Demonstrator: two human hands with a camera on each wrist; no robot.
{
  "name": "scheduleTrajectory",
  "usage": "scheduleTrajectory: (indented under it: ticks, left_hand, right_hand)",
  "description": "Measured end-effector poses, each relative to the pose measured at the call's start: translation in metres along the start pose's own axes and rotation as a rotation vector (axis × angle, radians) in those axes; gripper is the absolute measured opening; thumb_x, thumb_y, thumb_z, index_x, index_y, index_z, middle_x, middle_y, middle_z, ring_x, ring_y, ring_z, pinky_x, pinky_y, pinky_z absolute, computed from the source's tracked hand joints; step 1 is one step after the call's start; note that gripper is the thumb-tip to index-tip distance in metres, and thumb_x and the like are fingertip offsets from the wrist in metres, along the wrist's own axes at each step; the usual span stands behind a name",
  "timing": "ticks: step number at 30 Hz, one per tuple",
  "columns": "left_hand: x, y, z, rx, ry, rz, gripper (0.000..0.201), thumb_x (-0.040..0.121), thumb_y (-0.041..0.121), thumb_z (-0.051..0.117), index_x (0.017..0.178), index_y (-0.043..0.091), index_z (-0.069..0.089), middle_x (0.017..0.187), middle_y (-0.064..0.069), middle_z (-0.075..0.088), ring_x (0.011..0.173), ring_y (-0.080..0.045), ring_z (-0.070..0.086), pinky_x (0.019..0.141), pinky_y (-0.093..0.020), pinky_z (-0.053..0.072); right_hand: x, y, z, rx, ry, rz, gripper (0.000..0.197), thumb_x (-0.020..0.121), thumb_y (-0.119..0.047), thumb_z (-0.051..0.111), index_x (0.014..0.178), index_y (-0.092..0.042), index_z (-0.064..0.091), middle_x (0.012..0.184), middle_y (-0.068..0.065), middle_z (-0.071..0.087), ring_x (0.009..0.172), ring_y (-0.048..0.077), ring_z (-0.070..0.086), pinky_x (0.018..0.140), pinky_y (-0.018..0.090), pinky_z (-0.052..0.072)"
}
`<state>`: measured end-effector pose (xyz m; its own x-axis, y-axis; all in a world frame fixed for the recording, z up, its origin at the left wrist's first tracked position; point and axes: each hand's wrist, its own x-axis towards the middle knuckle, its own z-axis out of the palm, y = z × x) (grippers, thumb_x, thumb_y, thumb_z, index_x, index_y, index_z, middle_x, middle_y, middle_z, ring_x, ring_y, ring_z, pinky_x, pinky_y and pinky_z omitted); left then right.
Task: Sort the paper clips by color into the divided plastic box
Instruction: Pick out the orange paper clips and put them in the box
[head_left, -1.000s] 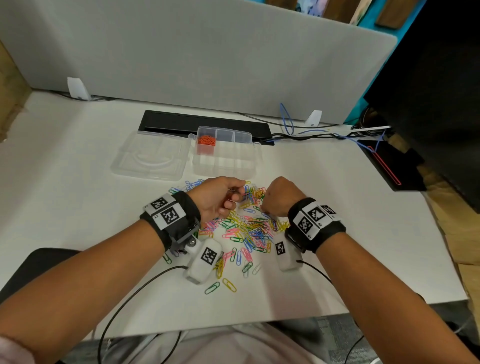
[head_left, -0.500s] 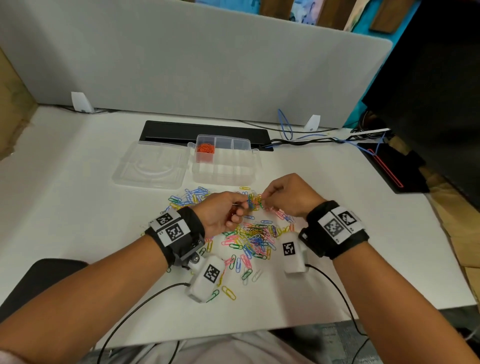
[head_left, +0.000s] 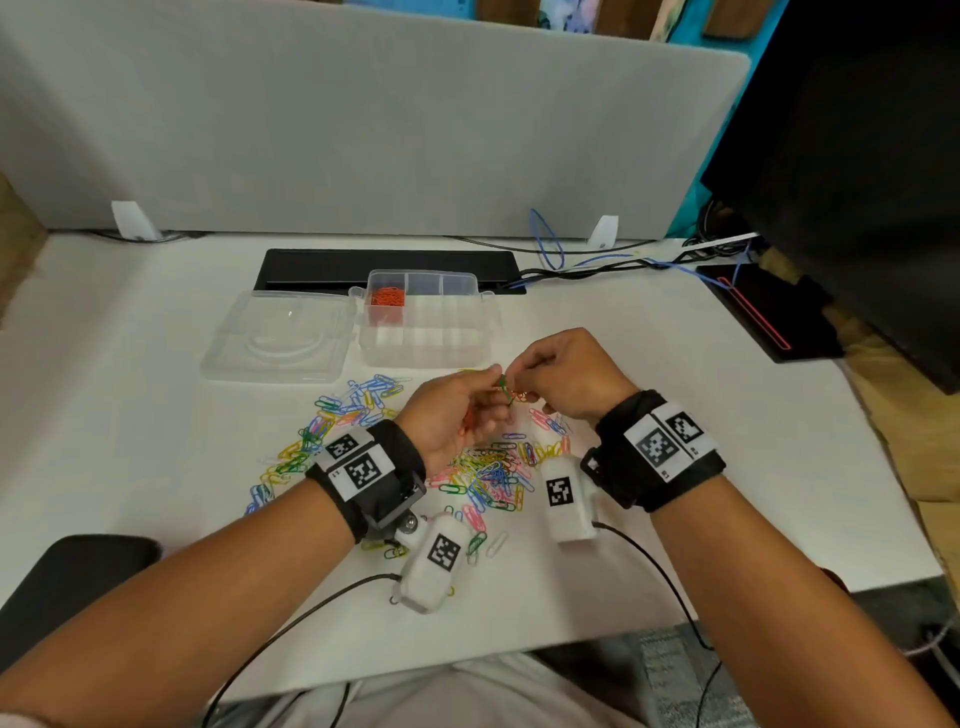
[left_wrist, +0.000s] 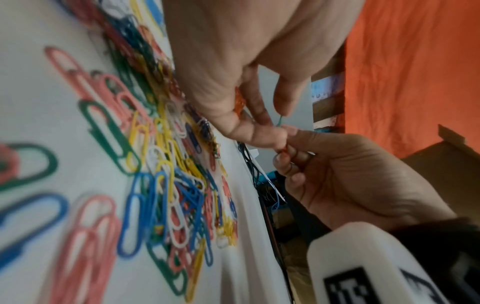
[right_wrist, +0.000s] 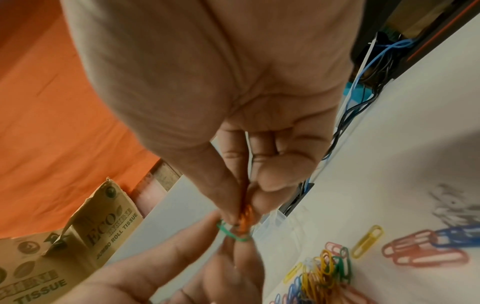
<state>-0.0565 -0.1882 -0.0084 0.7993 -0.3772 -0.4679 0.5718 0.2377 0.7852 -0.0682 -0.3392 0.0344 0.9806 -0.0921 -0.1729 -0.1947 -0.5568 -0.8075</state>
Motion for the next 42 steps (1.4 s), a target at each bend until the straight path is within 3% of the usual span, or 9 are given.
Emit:
scheduleTrajectory:
  ticks: [6,11,17,23,26,29,33,38,42]
  left_hand:
    - [0.008,0.010,-0.010,0.147,0.114,0.093,0.007,0.094,0.011,0.062,0.094,0.005,0.064,0.071,-0.003,0.051,0.052,-0.009,0.037,0.040,-0.016,0.032]
    - [0.011,0.015,-0.014,0.192,0.055,-0.026,0.027,0.093,0.035,0.063,0.100,0.009,0.060,0.063,0.002,0.045,0.045,-0.006,0.028,0.035,-0.016,0.021]
    - [0.008,0.016,-0.015,0.177,0.022,0.028,0.019,0.096,0.022,0.061,0.105,0.006,0.064,0.065,0.002,0.046,0.043,-0.005,0.029,0.034,-0.015,0.020]
    - [0.008,0.019,-0.016,0.221,0.118,-0.072,0.038,0.094,0.047,0.057,0.083,0.013,0.048,0.059,0.001,0.041,0.038,-0.008,0.034,0.031,-0.016,0.026]
    - [0.000,0.014,-0.001,0.063,-0.010,-0.172,0.036,0.102,0.040,0.042,0.092,0.008,0.057,0.065,-0.006,0.059,0.047,-0.013,0.057,0.034,-0.017,0.042]
    - [0.002,0.011,0.006,0.033,-0.053,-0.187,0.031,0.102,0.029,0.044,0.075,0.015,0.048,0.055,0.002,0.043,0.038,-0.006,0.038,0.030,-0.013,0.024]
    - [0.008,0.012,0.004,0.445,0.000,-0.080,0.035,0.099,0.033,0.052,0.069,0.017,0.047,0.050,0.005,0.027,0.037,-0.007,0.017,0.034,-0.015,0.011]
    - [0.004,0.010,0.008,1.071,-0.151,0.126,0.012,0.088,0.022,0.069,0.093,0.014,0.075,0.077,0.009,0.066,0.067,-0.003,0.057,0.055,-0.007,0.040]
    - [0.005,0.009,0.011,1.432,-0.186,0.175,0.021,0.086,0.019,0.072,0.107,0.024,0.072,0.095,0.011,0.062,0.077,-0.001,0.053,0.070,-0.008,0.039]
  right_hand:
    - [0.001,0.005,-0.001,0.031,0.010,0.040,0.010,0.083,0.001,0.069,0.077,-0.005,0.073,0.074,0.014,0.068,0.063,0.017,0.060,0.055,0.028,0.051]
    - [0.002,0.002,0.001,0.076,0.038,0.010,0.007,0.084,0.001,0.069,0.080,-0.003,0.074,0.075,0.012,0.069,0.063,0.015,0.060,0.056,0.026,0.052]
    - [0.003,0.004,0.001,0.052,0.031,-0.053,0.023,0.085,0.002,0.068,0.071,-0.016,0.071,0.072,0.007,0.069,0.067,0.018,0.063,0.060,0.028,0.055]
    - [-0.001,0.001,0.007,0.137,0.086,-0.133,0.017,0.080,0.002,0.075,0.072,-0.010,0.068,0.078,0.023,0.070,0.062,0.022,0.062,0.058,0.031,0.056]
    - [-0.003,-0.001,0.014,0.103,0.034,-0.185,0.015,0.081,-0.003,0.075,0.070,-0.012,0.071,0.069,0.006,0.070,0.058,0.009,0.061,0.061,0.027,0.055]
    - [-0.006,0.009,0.009,-0.018,0.139,-0.237,0.012,0.084,-0.013,0.075,0.072,-0.013,0.075,0.065,-0.006,0.068,0.056,-0.001,0.057,0.061,0.019,0.047]
    - [-0.014,0.033,0.000,-0.281,-0.087,-0.038,0.013,0.079,-0.018,0.079,0.070,-0.010,0.074,0.065,0.000,0.070,0.057,0.009,0.058,0.063,0.028,0.051]
    - [-0.018,0.048,0.006,-0.480,-0.196,0.056,0.014,0.077,-0.021,0.079,0.066,-0.021,0.071,0.067,-0.004,0.066,0.068,0.013,0.060,0.065,0.027,0.050]
    - [-0.014,0.051,0.001,-0.468,-0.205,0.040,0.014,0.083,-0.013,0.071,0.071,-0.019,0.074,0.066,-0.006,0.066,0.063,0.008,0.057,0.059,0.021,0.045]
